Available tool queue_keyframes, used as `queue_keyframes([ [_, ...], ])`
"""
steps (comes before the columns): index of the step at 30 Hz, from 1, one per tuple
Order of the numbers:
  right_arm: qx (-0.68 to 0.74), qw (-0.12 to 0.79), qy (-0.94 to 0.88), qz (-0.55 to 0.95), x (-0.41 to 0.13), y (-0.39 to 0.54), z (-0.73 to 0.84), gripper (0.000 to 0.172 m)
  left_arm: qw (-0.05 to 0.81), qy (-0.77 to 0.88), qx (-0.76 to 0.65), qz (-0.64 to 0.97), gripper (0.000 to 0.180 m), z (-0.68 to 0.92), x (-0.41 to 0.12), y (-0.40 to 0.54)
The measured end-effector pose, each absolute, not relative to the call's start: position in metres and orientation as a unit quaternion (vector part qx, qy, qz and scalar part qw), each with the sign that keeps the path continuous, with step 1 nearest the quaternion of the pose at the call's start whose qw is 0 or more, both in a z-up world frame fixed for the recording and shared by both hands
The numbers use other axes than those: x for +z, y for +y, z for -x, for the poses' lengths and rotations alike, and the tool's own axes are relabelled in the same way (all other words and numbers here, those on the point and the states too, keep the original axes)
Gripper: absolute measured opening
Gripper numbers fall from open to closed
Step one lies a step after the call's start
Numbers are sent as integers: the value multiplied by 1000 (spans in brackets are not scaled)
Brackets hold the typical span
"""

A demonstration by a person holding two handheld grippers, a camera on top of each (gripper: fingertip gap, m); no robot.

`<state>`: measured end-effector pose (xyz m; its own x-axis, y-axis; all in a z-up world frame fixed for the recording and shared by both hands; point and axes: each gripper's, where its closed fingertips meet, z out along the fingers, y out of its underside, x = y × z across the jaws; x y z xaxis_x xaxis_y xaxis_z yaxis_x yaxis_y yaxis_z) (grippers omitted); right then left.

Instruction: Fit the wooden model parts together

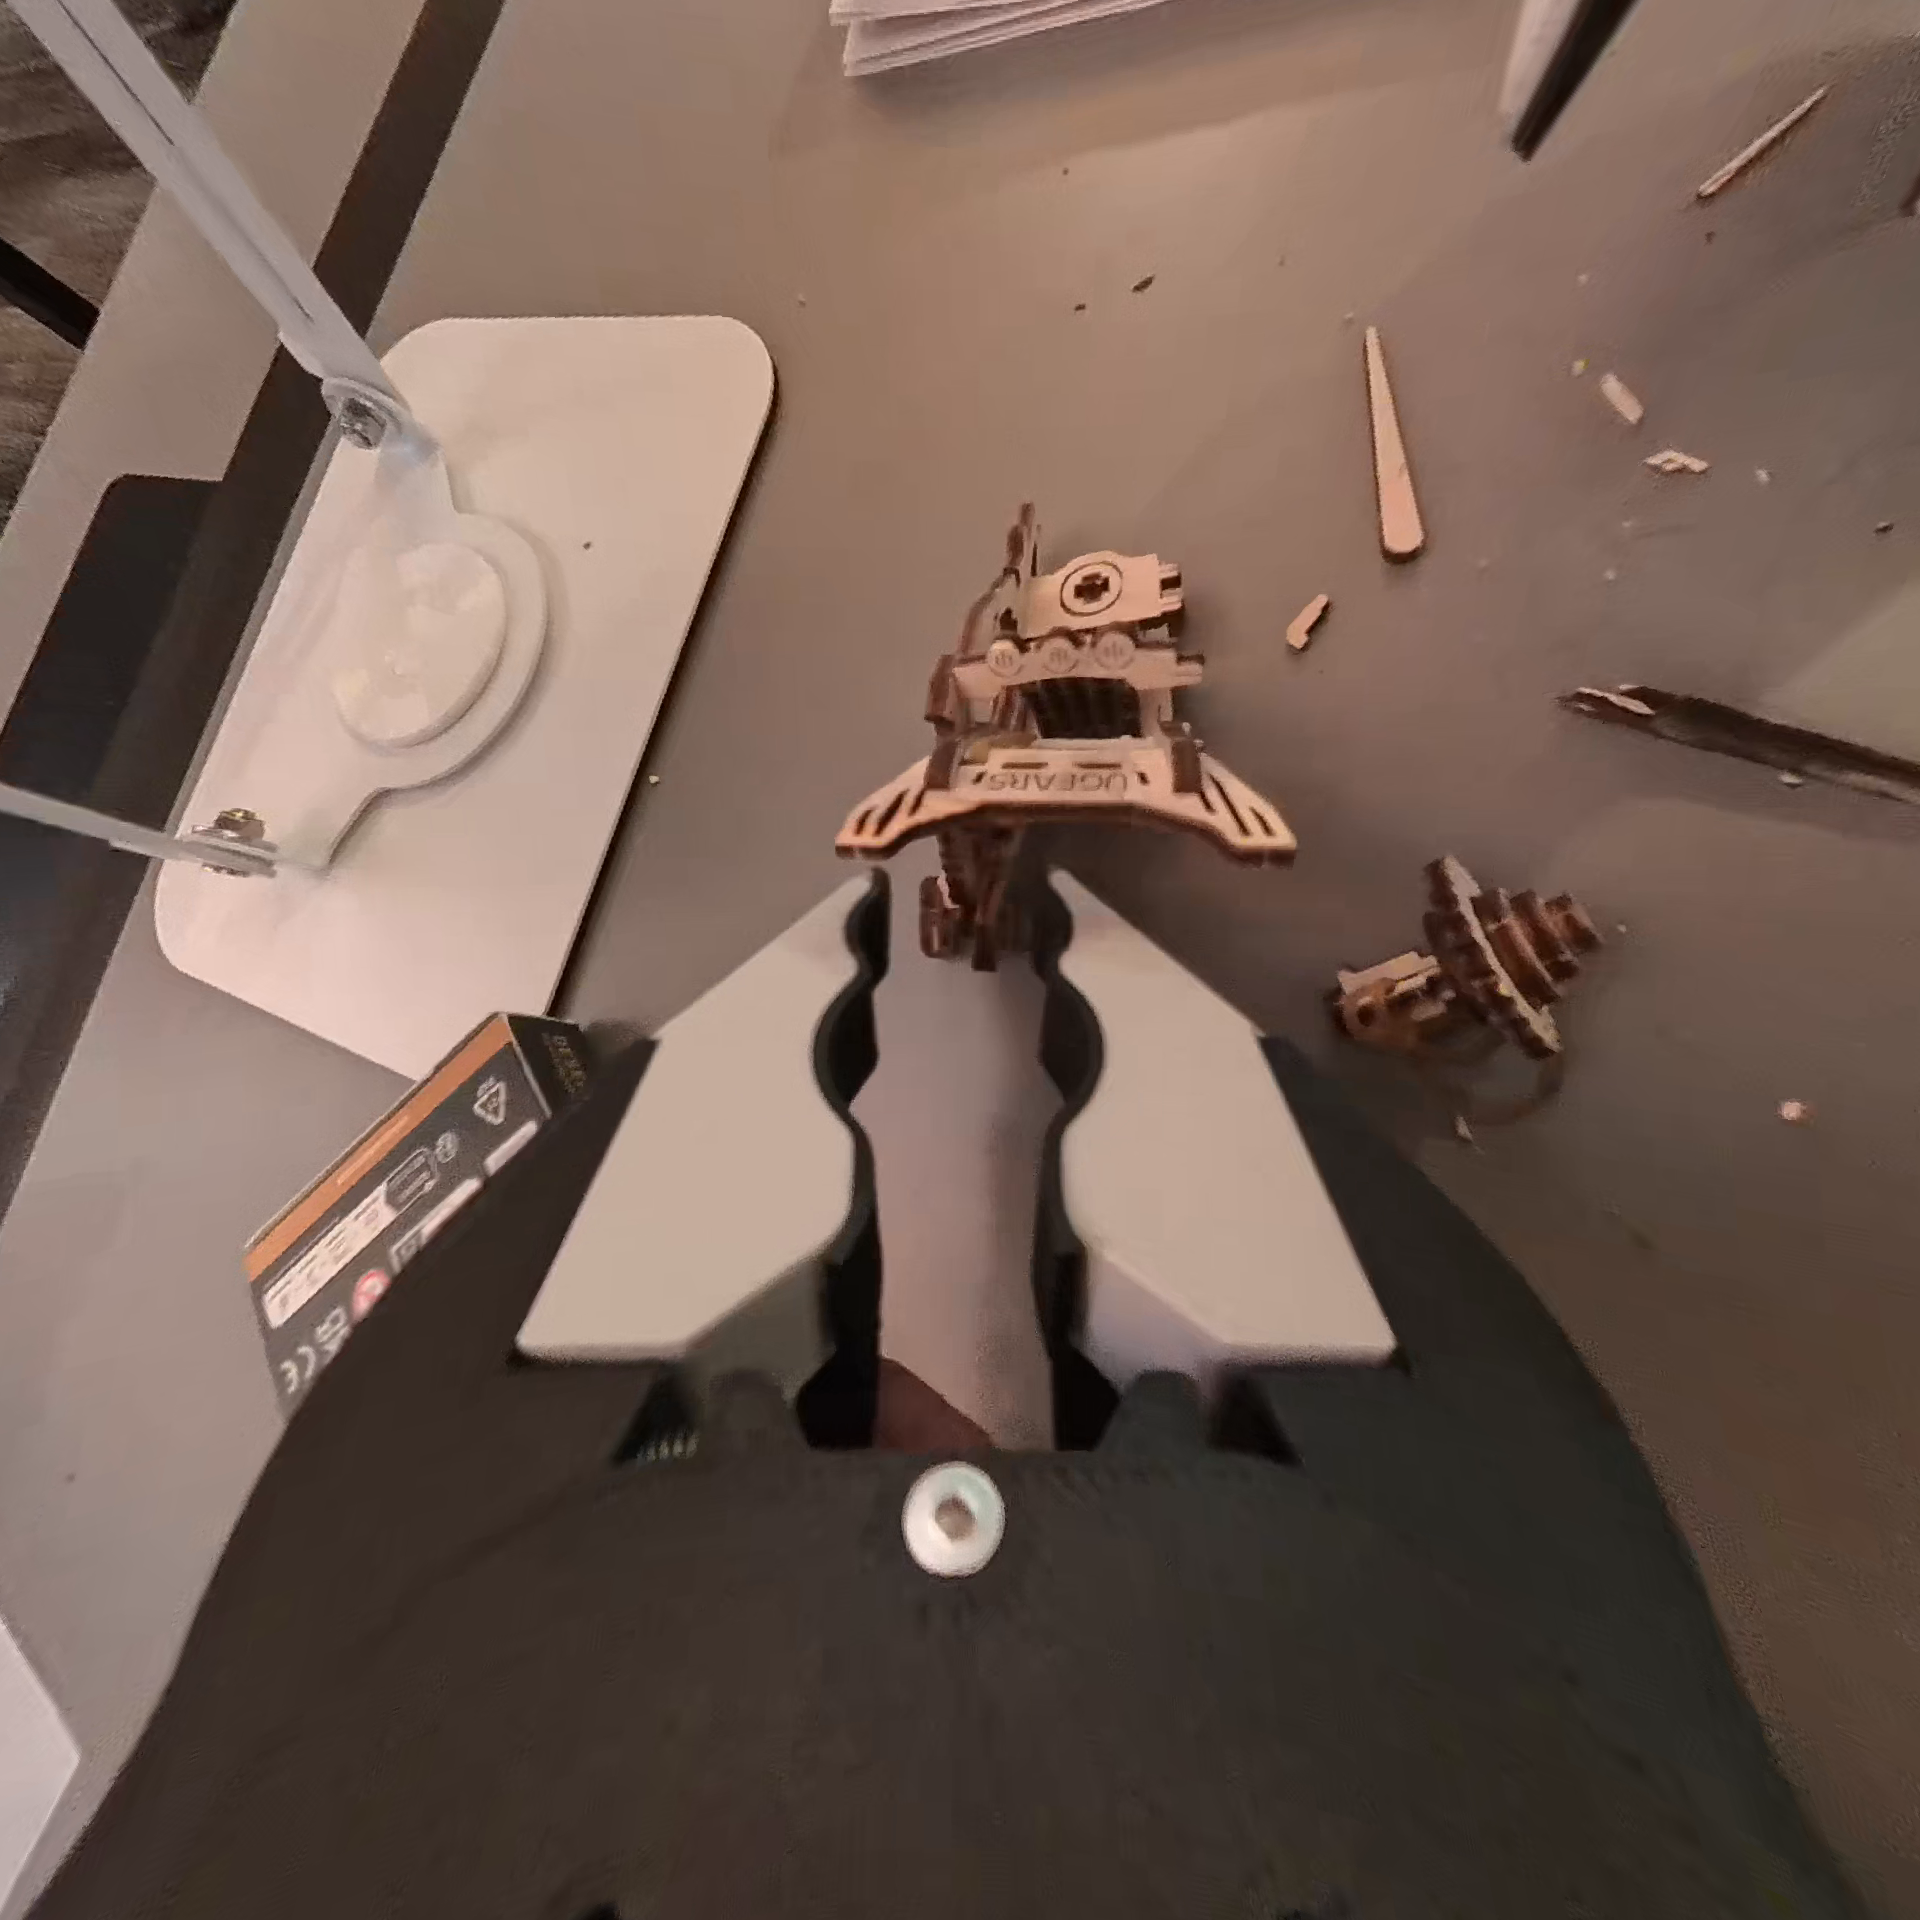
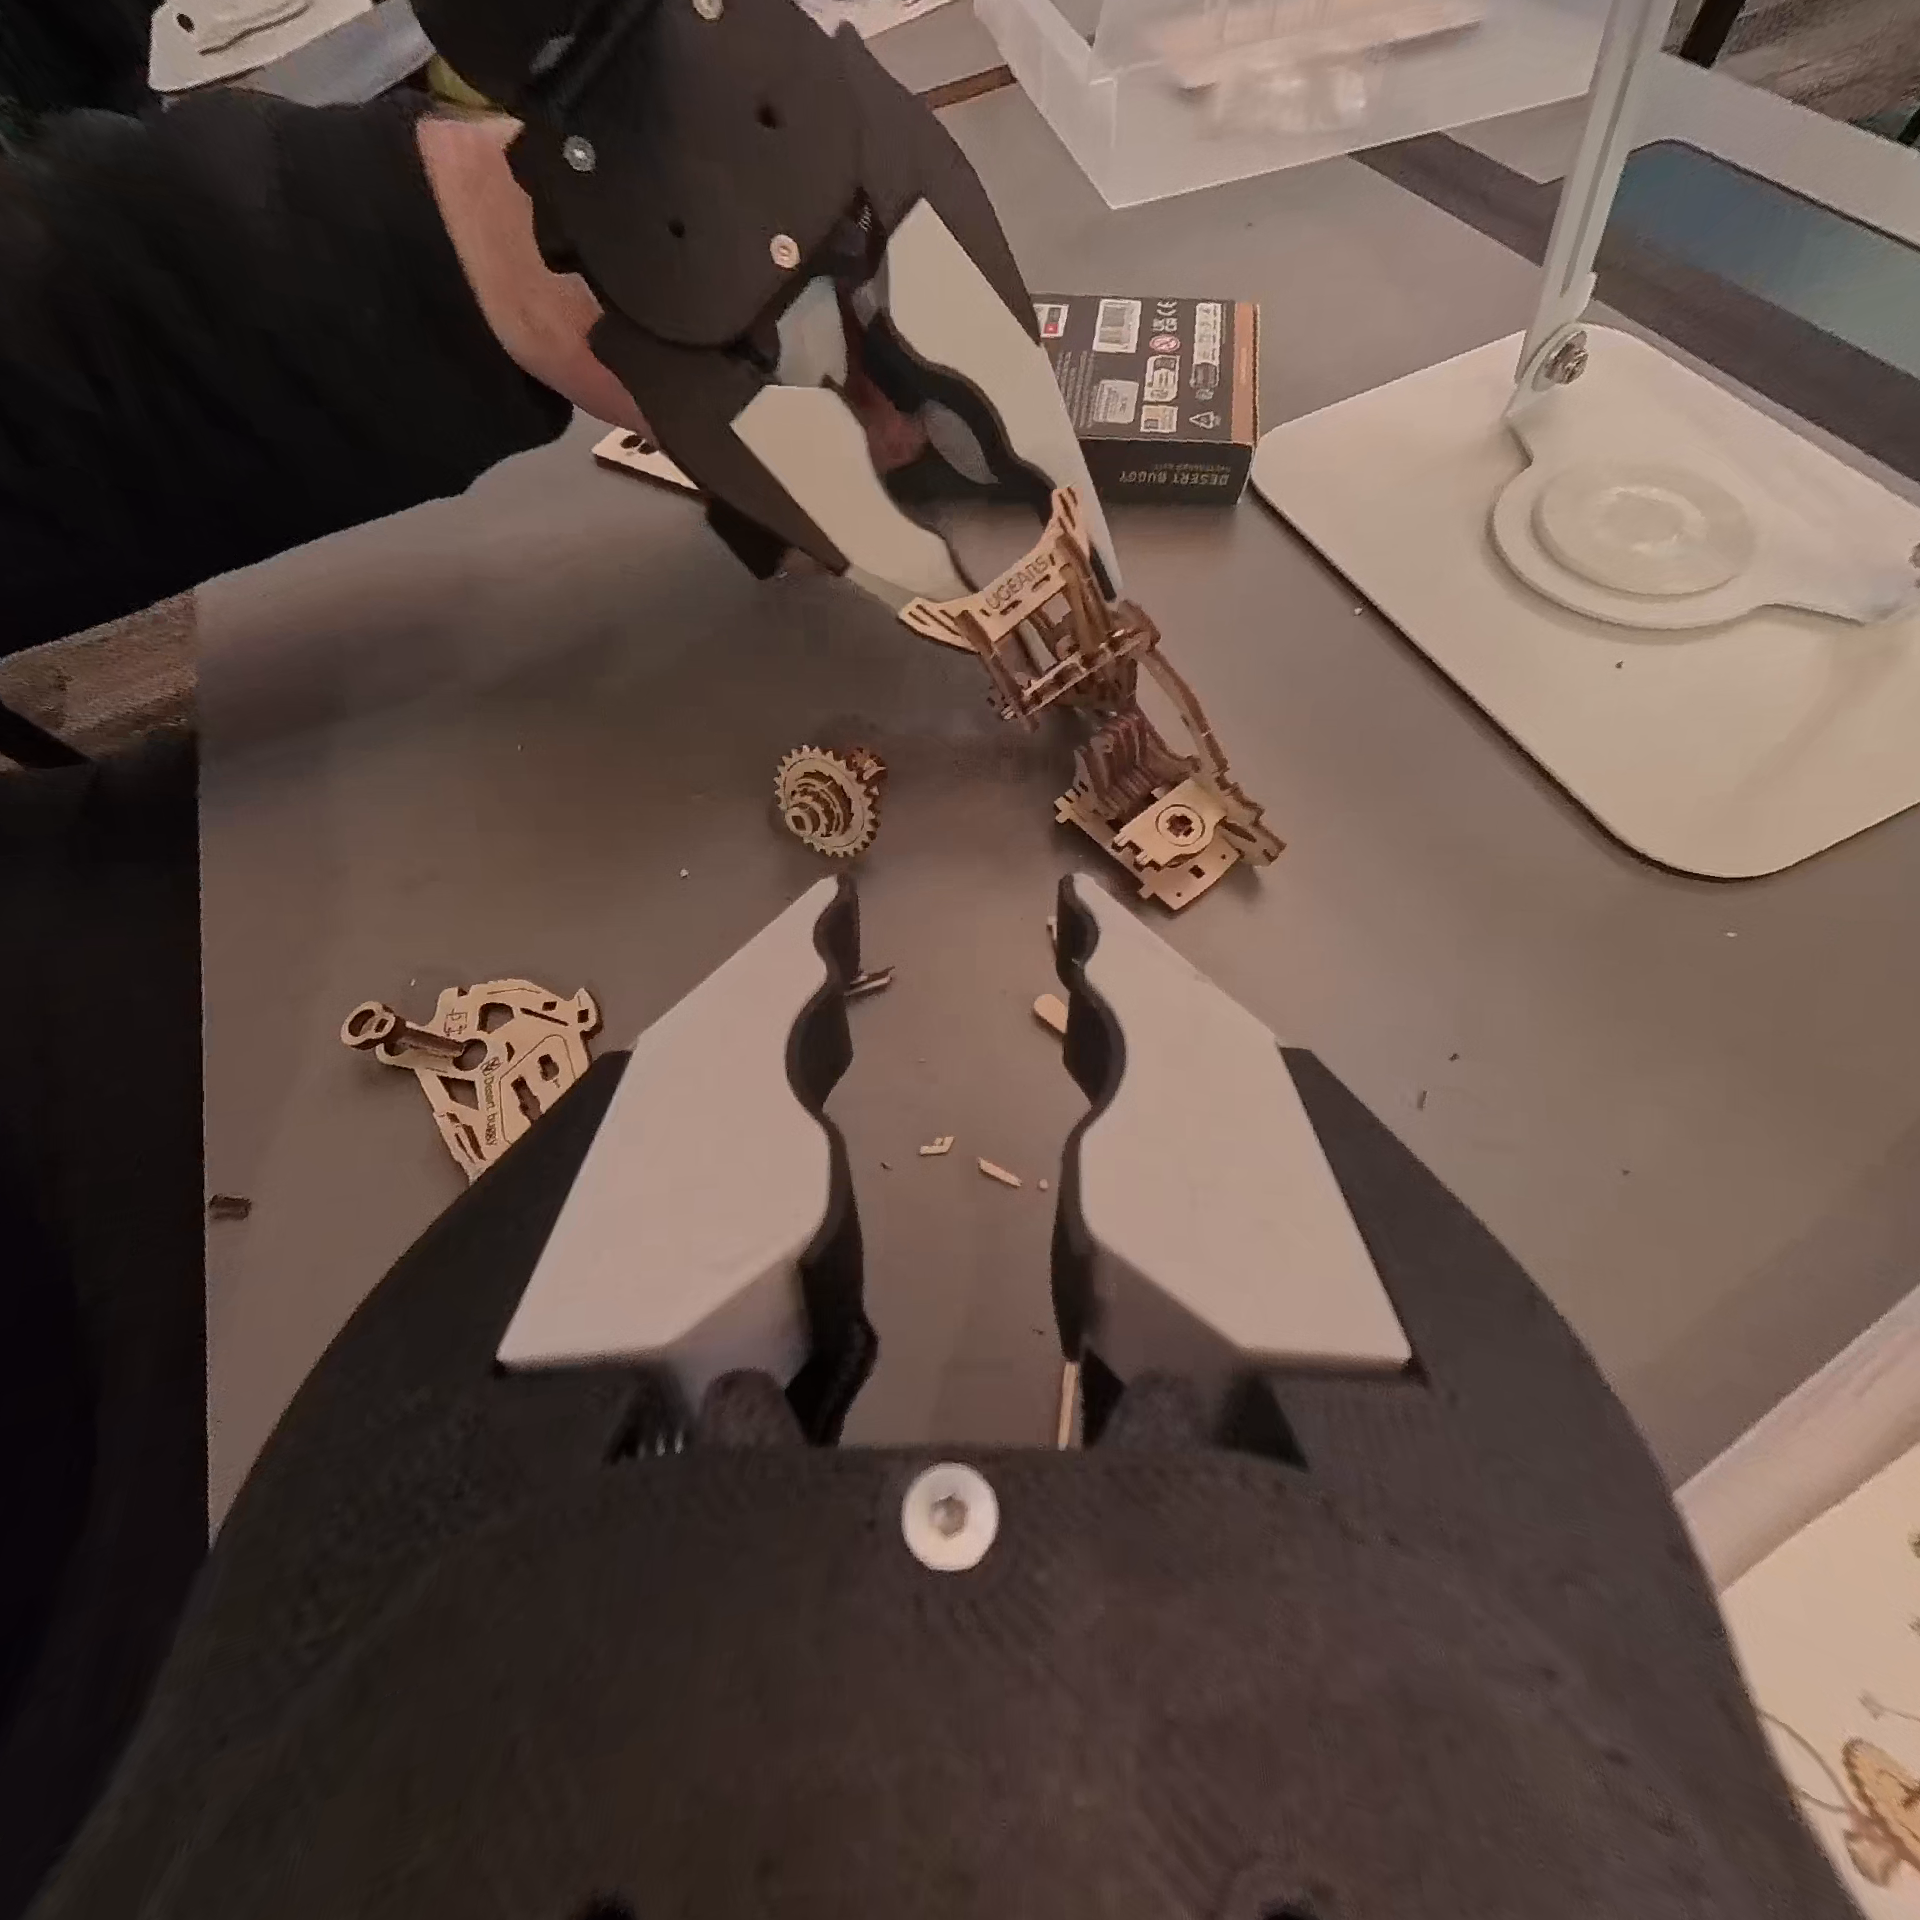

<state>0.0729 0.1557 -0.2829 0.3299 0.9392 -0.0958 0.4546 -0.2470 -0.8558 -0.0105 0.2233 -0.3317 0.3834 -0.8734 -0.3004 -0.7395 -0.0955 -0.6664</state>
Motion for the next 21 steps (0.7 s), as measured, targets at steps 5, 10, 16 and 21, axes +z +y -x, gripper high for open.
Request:
queue_keyframes([
  [5, 319, 379, -473, 728, -290, 159, -77, 35, 388, 520, -129, 750, 10, -1, -335, 226],
  [10, 319, 391, -469, 725, -285, 160, -78, 39, 399, 439, -182, 784, 9, -3, -325, 232],
  [16, 320, 391, -481, 717, -285, 151, -62, 48, 365, 306, -306, 825, 8, -6, -314, 224],
  [21, 284, 407, -483, 722, -292, 167, -56, 53, 340, 213, -388, 829, 8, -5, -308, 217],
])
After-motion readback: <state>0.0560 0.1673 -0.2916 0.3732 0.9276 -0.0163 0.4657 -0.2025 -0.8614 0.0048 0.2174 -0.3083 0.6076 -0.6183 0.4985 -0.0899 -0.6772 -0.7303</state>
